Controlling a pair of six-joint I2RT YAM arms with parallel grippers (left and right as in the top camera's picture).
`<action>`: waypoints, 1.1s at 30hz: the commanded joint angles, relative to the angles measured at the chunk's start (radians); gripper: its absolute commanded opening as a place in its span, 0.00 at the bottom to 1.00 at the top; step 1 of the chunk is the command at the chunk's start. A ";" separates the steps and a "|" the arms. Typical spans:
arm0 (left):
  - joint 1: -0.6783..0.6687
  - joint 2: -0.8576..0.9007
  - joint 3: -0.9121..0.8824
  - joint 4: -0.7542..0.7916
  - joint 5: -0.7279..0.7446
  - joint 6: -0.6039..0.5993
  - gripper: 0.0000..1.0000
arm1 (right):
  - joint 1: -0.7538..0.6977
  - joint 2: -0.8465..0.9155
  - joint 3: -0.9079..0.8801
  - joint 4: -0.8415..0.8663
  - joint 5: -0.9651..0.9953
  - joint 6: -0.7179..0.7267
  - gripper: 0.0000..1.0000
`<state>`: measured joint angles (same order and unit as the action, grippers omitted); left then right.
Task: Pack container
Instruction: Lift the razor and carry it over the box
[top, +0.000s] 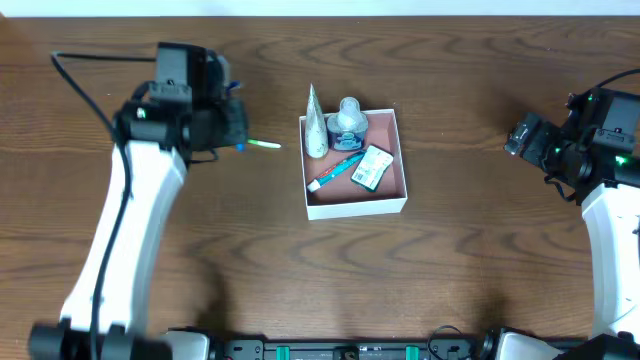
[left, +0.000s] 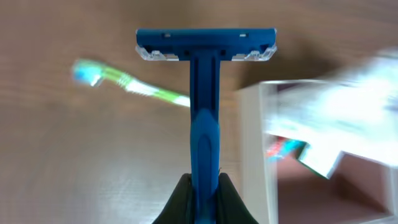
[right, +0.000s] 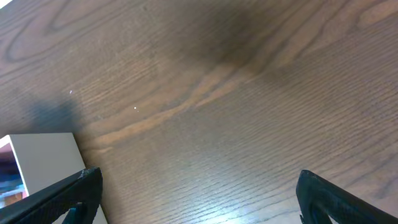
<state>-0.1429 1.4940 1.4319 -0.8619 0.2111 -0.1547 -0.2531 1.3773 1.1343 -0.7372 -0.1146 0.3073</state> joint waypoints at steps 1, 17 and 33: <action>-0.109 -0.091 0.010 0.021 0.017 0.179 0.06 | -0.007 0.003 0.010 0.000 0.006 0.010 0.99; -0.522 -0.002 -0.013 0.057 0.013 0.794 0.06 | -0.007 0.003 0.010 0.000 0.006 0.010 0.99; -0.524 0.239 -0.012 0.162 -0.163 0.794 0.59 | -0.007 0.003 0.010 0.000 0.006 0.010 0.99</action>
<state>-0.6647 1.7454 1.4273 -0.6998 0.1234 0.6373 -0.2531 1.3773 1.1343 -0.7372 -0.1146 0.3073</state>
